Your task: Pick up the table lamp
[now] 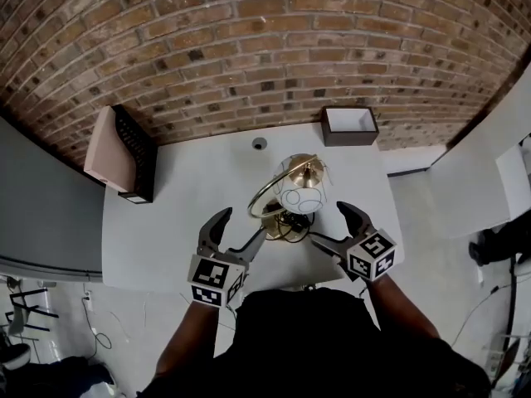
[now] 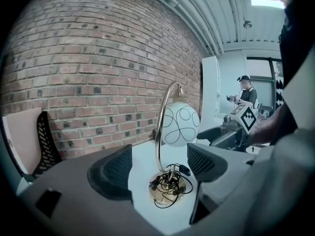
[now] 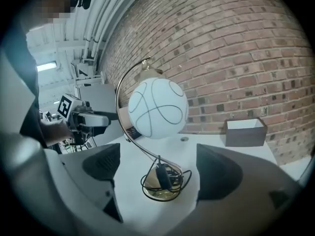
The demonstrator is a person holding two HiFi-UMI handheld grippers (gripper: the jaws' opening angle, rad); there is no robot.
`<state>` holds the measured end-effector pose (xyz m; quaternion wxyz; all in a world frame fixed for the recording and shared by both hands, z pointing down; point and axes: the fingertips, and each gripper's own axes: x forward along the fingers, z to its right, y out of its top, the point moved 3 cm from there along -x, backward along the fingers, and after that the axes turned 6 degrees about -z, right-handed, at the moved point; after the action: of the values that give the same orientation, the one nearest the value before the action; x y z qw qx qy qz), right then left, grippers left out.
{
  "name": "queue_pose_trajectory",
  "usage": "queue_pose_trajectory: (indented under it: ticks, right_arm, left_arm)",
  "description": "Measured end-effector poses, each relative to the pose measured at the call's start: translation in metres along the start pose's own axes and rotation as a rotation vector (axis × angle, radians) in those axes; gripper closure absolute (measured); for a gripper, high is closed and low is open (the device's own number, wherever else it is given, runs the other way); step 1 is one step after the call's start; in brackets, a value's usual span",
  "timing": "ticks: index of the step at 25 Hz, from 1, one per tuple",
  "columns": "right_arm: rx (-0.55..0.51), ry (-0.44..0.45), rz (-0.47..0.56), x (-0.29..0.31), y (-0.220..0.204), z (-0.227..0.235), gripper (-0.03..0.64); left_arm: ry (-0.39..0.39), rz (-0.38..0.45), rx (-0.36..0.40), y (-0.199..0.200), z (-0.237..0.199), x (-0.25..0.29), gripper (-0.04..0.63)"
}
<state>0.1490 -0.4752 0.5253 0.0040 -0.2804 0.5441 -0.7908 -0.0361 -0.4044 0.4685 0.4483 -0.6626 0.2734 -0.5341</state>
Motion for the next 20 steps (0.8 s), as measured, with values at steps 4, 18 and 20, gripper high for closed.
queue_pose_trajectory:
  ticks: [4, 18, 20]
  right_arm:
    - [-0.023, -0.027, -0.02, 0.01, -0.01, 0.021, 0.158]
    - [-0.13, -0.142, -0.12, 0.066, -0.044, 0.059, 0.273]
    - [-0.128, -0.143, -0.136, 0.075, -0.048, 0.059, 0.286]
  left_arm:
    - [0.041, -0.002, 0.001, 0.008, -0.002, 0.002, 0.243]
    - [0.03, -0.017, 0.017, 0.024, -0.004, 0.007, 0.268]
    - [0.028, -0.029, 0.035, 0.024, -0.007, 0.008, 0.269]
